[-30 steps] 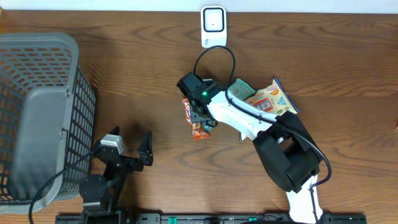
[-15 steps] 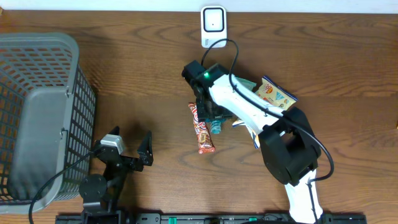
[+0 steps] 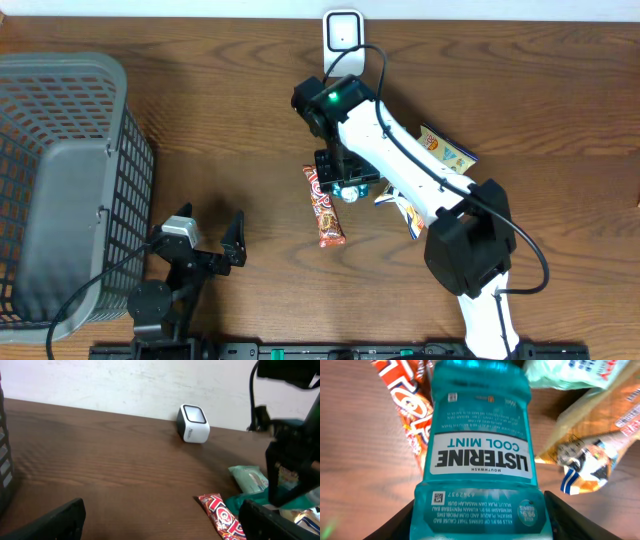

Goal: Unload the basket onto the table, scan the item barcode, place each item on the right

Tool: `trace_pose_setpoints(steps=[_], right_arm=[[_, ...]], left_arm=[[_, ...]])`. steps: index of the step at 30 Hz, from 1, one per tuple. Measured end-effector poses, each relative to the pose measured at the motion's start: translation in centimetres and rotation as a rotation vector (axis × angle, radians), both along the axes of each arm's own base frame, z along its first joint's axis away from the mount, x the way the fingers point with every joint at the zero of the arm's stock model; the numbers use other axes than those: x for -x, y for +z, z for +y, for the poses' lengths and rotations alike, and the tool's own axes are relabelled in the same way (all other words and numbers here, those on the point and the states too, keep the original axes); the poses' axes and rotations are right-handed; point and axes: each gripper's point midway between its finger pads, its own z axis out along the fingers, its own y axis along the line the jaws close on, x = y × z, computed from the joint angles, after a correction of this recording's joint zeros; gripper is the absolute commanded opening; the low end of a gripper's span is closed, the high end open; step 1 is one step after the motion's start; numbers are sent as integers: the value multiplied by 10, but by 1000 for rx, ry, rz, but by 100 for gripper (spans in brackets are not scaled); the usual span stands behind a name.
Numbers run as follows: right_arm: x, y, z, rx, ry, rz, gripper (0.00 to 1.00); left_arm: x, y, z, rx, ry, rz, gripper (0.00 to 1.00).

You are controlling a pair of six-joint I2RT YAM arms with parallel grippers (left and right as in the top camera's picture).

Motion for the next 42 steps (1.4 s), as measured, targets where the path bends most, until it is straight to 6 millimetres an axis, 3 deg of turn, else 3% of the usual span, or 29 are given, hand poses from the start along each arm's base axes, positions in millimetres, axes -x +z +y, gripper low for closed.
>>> trace_pose_setpoints(steps=[4,11,20,28,37,42], right_arm=[[-8,11,1,-27,2,-20,44],[-15,12,-6,-31,-17,-24,58],[-15,12,-10,-29,-24,-14,57],[6,15,-6,-75,41,93,51],[14,17,-4,-103,79,134,59],[15,16,-4,-102,87,137,53]], left_arm=[[0,0,0,0,0,0,98],[0,0,0,0,0,0,98],[0,0,0,0,0,0,98],[0,0,0,0,0,0,98],[0,0,0,0,0,0,98],[0,0,0,0,0,0,98]])
